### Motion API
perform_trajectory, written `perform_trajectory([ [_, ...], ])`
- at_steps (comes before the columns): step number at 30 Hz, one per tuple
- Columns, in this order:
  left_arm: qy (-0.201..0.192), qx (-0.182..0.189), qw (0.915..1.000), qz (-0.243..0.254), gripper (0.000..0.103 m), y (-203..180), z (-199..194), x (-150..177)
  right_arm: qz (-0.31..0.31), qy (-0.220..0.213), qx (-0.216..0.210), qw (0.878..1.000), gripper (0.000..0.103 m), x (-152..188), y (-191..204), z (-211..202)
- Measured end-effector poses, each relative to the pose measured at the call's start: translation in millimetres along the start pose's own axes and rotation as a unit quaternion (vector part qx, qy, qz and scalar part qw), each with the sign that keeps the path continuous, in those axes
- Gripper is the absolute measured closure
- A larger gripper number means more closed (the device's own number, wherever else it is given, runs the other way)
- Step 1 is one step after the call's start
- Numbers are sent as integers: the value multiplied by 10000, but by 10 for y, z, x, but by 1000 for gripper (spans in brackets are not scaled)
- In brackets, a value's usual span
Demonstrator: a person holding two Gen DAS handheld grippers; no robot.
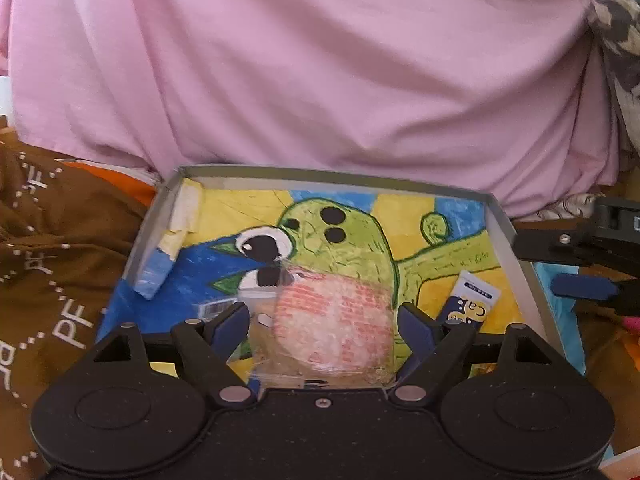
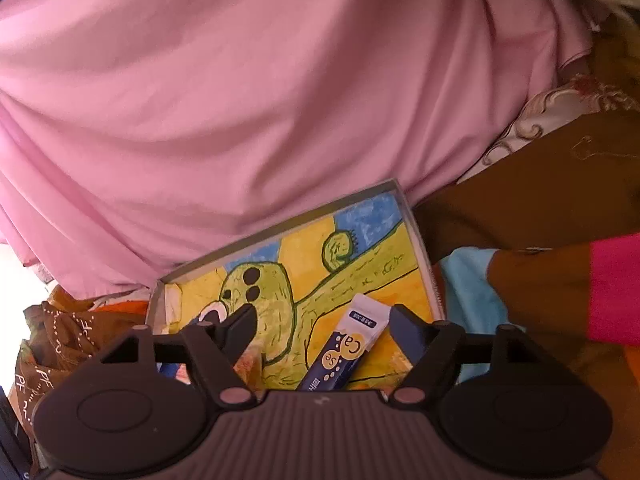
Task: Organize snacks
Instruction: 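Carry the pastry and Ca stick over the tray and open both grippers, then move both grippers back over the remaining snacks on the bedspread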
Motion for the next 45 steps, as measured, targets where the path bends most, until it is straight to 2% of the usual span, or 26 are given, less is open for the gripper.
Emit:
perform_trajectory([
  [6, -328, -122, 9994, -84, 19, 88, -309, 18, -138, -251, 26, 9996, 10, 65, 90, -294],
  [11, -643, -321, 9971, -237, 16, 174, -606, 108, -433, -464, 69, 9980, 6, 170, 229, -534],
  [17, -828, -420, 9953, -289, 13, 212, -925, 158, -917, -713, 5, 9932, 1, 342, 440, -839],
  [21, -893, -535, 9941, -319, 11, 280, -1130, 249, -1238, -810, 79, 9890, 0, 500, 538, -980],
  [29, -727, -691, 9947, -218, 10, 415, -1372, 505, -1658, -809, 226, 9826, 0, 778, 594, -1170],
  [38, -419, -680, 9968, -5, 10, 530, -1509, 890, -2518, -1066, 522, 9605, 0, 1158, 637, -1339],
  [40, -281, -654, 9975, 33, 10, 550, -1522, 979, -2594, -989, 535, 9592, 0, 1231, 634, -1343],
  [45, 34, -538, 9983, 217, 10, 546, -1576, 1225, -2632, -468, 623, 9616, 0, 1464, 574, -1331],
])
Point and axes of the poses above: each gripper's, at about its wrist camera, not at the fingertips, and z roughly the way its jaws point, y to its left, x to its underside, the point moved 1 cm from there along z, roughly the way its jaws point, and after that the axes turned 8 degrees about z, right-handed, at the moved point
